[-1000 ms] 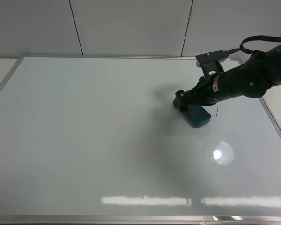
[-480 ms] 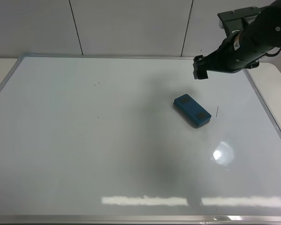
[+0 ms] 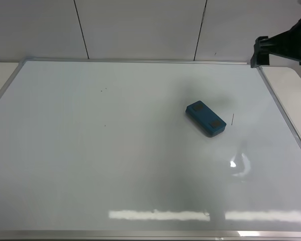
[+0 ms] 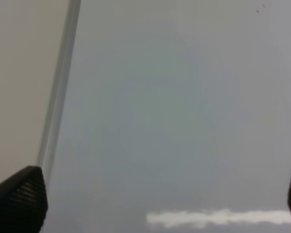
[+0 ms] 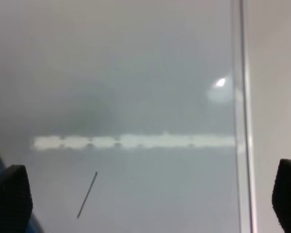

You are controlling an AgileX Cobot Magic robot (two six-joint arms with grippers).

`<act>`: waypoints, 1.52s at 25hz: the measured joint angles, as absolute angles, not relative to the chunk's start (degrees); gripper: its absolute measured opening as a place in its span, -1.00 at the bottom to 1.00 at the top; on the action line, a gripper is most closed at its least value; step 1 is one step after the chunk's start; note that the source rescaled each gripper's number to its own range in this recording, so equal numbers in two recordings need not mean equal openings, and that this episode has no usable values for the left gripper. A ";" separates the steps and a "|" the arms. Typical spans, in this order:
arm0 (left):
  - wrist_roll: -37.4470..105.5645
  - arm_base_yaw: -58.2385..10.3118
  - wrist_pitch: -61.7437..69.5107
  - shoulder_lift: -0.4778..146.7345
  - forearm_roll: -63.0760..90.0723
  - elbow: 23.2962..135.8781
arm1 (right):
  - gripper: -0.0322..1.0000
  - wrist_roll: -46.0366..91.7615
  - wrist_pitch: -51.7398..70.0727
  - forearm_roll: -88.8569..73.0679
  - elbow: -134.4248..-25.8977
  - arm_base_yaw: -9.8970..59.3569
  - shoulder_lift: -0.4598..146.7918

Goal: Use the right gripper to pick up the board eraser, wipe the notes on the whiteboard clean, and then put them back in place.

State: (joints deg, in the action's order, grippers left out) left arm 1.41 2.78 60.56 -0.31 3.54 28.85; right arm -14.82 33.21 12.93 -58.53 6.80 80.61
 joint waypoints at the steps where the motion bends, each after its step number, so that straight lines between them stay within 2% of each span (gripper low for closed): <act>1: 1.41 2.78 60.56 -0.31 3.54 28.85 | 0.98 -14.41 33.82 12.46 -58.53 5.70 79.08; 14: 1.41 2.78 60.56 -0.31 3.54 28.85 | 0.98 -8.62 44.89 9.44 -57.57 -3.72 57.10; 27: 1.41 2.78 60.56 -0.31 3.54 28.85 | 0.98 -7.14 53.31 9.85 -46.05 -4.15 24.92; 38: 1.41 2.78 60.56 -0.31 3.60 28.85 | 0.98 -6.44 60.20 8.37 -43.41 -4.15 9.33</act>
